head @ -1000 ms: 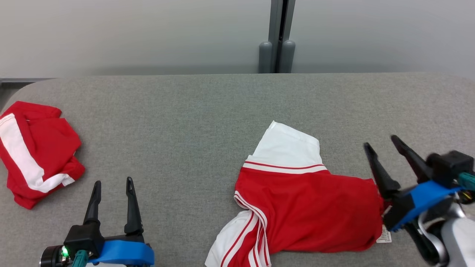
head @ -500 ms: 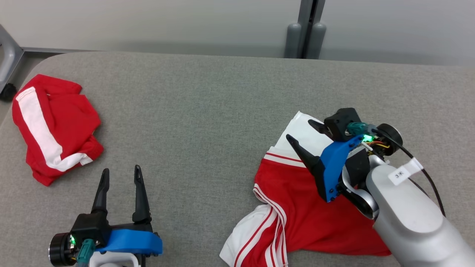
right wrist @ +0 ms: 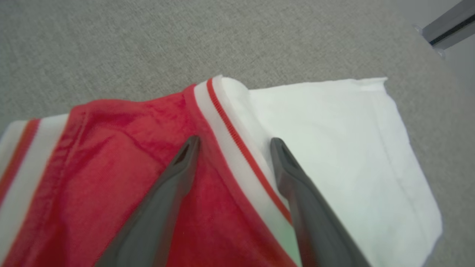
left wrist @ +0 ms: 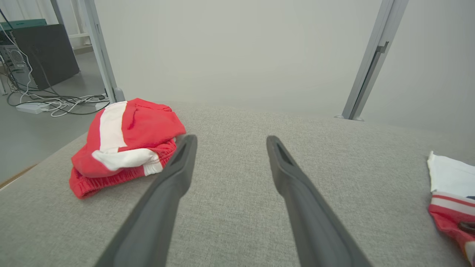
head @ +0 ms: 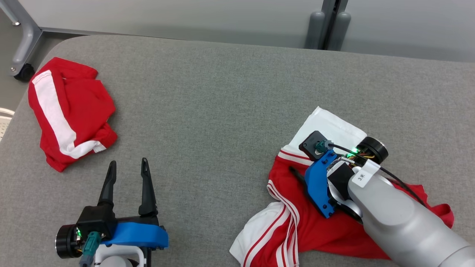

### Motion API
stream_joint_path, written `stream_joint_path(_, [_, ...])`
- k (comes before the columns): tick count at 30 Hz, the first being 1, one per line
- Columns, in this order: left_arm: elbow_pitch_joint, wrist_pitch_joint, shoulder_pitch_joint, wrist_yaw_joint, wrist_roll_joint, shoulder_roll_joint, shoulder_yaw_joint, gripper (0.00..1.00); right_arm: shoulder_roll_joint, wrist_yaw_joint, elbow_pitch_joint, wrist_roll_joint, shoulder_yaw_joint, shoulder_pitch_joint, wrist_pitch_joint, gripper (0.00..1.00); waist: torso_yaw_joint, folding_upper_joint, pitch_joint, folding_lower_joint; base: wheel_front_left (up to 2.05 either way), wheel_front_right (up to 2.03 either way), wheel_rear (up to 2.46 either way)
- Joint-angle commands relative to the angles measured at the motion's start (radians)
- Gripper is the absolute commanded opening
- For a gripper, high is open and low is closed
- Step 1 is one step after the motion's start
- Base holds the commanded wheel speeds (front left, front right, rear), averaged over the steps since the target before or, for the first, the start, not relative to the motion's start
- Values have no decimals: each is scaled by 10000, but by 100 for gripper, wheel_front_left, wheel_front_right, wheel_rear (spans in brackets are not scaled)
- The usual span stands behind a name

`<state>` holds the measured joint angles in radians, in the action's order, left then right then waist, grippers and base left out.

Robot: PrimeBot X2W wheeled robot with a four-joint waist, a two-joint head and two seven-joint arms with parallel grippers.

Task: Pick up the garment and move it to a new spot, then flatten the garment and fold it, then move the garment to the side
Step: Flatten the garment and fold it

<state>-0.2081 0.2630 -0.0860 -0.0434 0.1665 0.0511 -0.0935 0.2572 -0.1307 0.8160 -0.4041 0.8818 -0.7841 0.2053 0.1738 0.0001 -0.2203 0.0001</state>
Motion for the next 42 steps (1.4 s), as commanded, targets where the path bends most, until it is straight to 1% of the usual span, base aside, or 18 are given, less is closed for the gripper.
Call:
stream_joint_path(1, [-4,26,-143,-31,19,-12,-22,100,-98,-2,183,-31,217,-163,-63,100,5,-1,-14,-1,0,0,0])
stream_joint_path(2, [-12,26,-158,-40,21,-12,-29,100,-156,-2,328,-135,407,-213,-126,43,4,-1,-17,-1,0,0,0])
stream_joint_path(3, [-22,26,-176,-44,29,-14,-46,100,-181,-3,455,-171,591,-332,-182,0,14,-1,-14,-1,0,0,0])
stream_joint_path(7, [-92,26,-243,-15,79,-13,-147,100,-227,-2,1009,-368,930,-957,-629,0,147,-1,33,-1,0,0,0])
stream_joint_path(11, [-115,26,-246,-22,112,-11,-249,100,-513,-2,1474,-455,996,-1723,-1263,0,331,-1,74,-1,0,0,0])
stream_joint_path(15, [-131,26,-216,-30,145,-13,-329,100,-737,-2,1988,-371,778,-2834,-1961,0,548,-1,70,-1,0,0,0])
stream_joint_path(20, [-172,26,-232,-46,215,-13,-461,100,-1246,-2,2834,-237,339,-4021,-2930,0,874,-1,47,-1,0,0,0])
stream_joint_path(24, [-175,26,-361,-83,309,-16,-633,100,-1642,-2,3522,76,51,-4616,-3718,0,1087,-1,-58,-1,0,0,0])
stream_joint_path(27, [-161,26,-408,-134,400,-16,-705,100,-1914,-2,3934,255,-47,-4594,-4044,0,1148,-1,-127,-1,0,0,0])
stream_joint_path(28, [-169,26,-430,-164,434,-14,-730,100,-1969,-2,4055,251,-77,-4494,-4012,7,1162,-1,-138,-1,0,0,0])
stream_joint_path(29, [-184,26,-453,-177,447,-13,-760,100,-2008,-2,4116,275,-27,-4372,-3978,45,1170,-1,-143,-1,0,0,0])
stream_joint_path(30, [-198,26,-468,-196,477,-14,-800,100,-2047,-2,4111,243,-11,-4275,-4076,100,1175,-1,-144,-1,0,0,0])
stream_joint_path(32, [-216,26,-438,-207,521,-13,-821,100,-2063,-2,4119,258,65,-4096,-4186,100,1123,-1,-118,-1,0,0,0])
stream_joint_path(38, [-220,26,-192,-166,331,-13,-527,100,-2029,-2,3828,-234,3,-3343,-4554,100,665,-1,113,-1,0,0,0])
stream_joint_path(42, [-153,26,-22,-122,224,-14,-281,100,-1297,-2,3512,-580,-377,-2765,-4700,100,248,-1,273,-1,0,0,0])
